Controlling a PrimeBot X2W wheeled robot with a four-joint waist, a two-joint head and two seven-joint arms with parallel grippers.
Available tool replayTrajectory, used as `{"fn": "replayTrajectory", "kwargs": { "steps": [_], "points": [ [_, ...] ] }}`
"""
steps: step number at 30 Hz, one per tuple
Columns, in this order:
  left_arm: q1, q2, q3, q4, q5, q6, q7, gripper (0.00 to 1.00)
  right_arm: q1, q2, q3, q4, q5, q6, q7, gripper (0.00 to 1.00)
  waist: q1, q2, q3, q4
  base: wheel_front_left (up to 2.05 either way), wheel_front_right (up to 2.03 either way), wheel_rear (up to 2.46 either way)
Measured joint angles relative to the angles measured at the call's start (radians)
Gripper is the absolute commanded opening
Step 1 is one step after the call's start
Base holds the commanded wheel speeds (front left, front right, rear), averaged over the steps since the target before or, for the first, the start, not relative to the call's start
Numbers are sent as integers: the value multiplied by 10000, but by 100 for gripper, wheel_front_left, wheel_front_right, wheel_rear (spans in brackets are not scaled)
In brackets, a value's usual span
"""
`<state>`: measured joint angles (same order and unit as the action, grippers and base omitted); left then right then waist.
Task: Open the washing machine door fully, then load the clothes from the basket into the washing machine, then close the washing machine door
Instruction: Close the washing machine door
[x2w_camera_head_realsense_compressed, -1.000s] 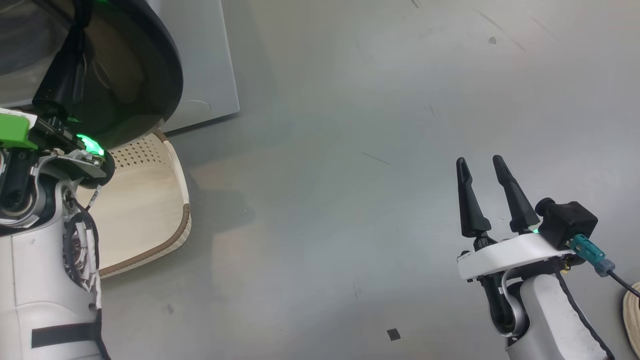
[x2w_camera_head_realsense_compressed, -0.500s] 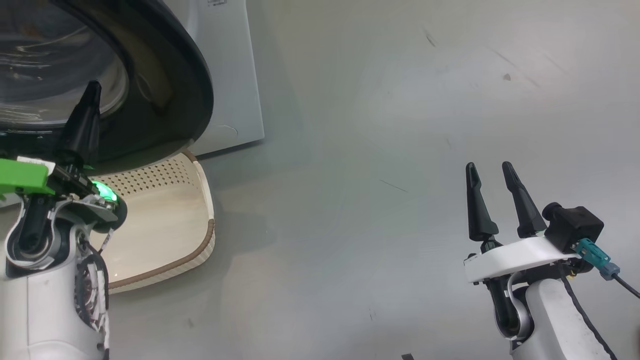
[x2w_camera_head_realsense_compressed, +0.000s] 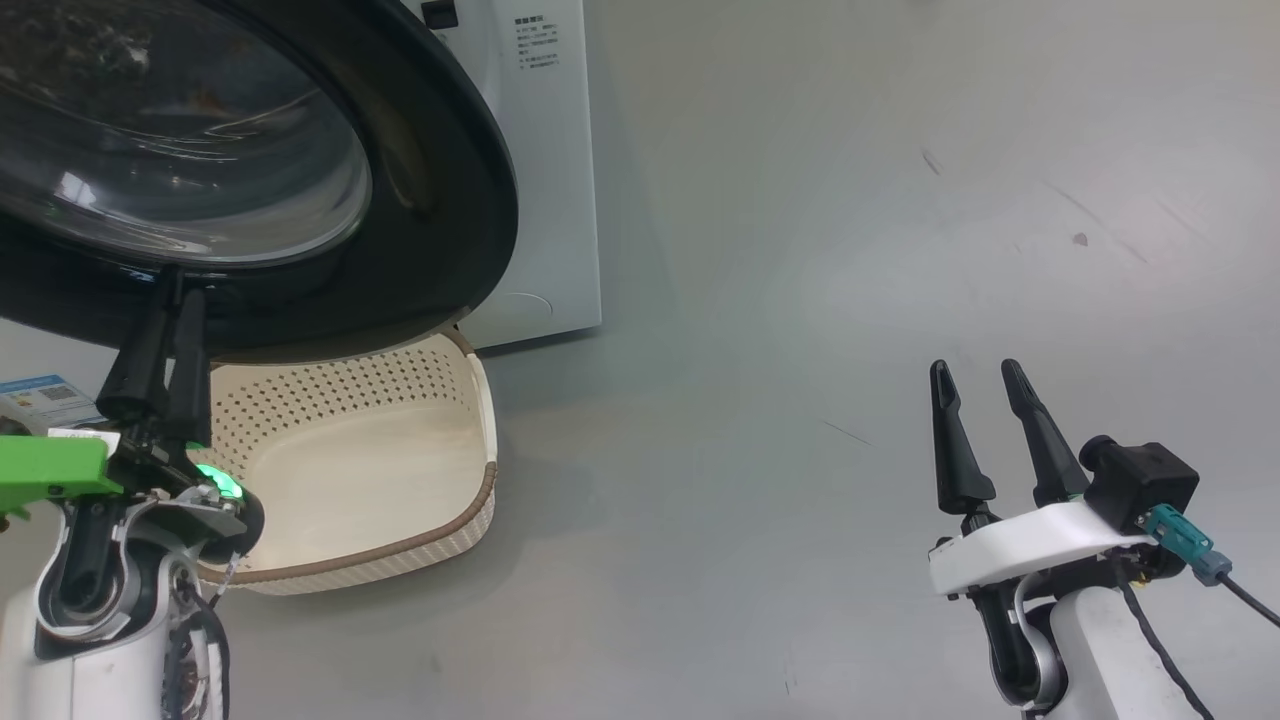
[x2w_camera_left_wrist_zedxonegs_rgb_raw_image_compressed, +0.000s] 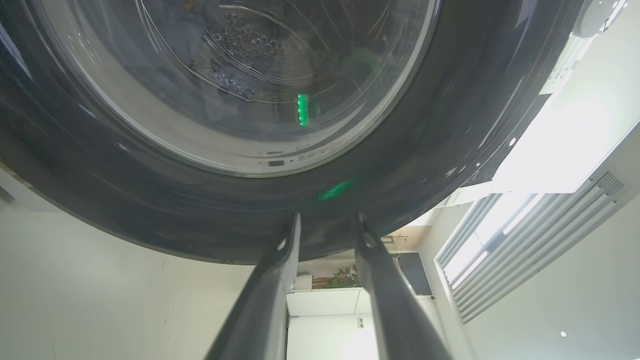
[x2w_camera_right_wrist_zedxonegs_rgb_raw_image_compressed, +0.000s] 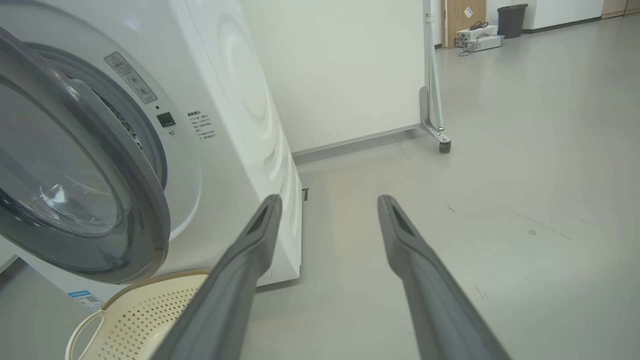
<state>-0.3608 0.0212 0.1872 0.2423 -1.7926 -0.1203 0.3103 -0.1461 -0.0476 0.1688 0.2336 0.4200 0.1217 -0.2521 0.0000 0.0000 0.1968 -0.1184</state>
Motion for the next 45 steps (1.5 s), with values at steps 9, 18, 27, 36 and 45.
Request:
{"fn": "replayTrajectory", "kwargs": {
  "steps": [9,18,27,36,45],
  "points": [
    [831,-4,92,-842,111,0,-892,100,184,2,90,-4,2,2,0,100,0,0,-407,498,0,0,0],
    [1626,19,290,-2328,3108,-2,-2159,100,399,2,107,-8,2,2,0,100,0,0,-666,841,0,0,0],
    [2385,330,-297,-3035,5062,-4,-3542,100,401,2,221,-8,2,2,0,100,0,0,-718,953,0,0,0],
    [3291,1419,-1954,-3078,7814,-6,-4916,100,408,2,234,-6,0,2,0,100,0,0,-727,1041,0,0,0],
    [4017,2263,-2824,-1896,10527,-42,-5685,100,436,2,267,10,-2,2,0,100,0,0,-802,1066,0,0,0]
  ]
}}
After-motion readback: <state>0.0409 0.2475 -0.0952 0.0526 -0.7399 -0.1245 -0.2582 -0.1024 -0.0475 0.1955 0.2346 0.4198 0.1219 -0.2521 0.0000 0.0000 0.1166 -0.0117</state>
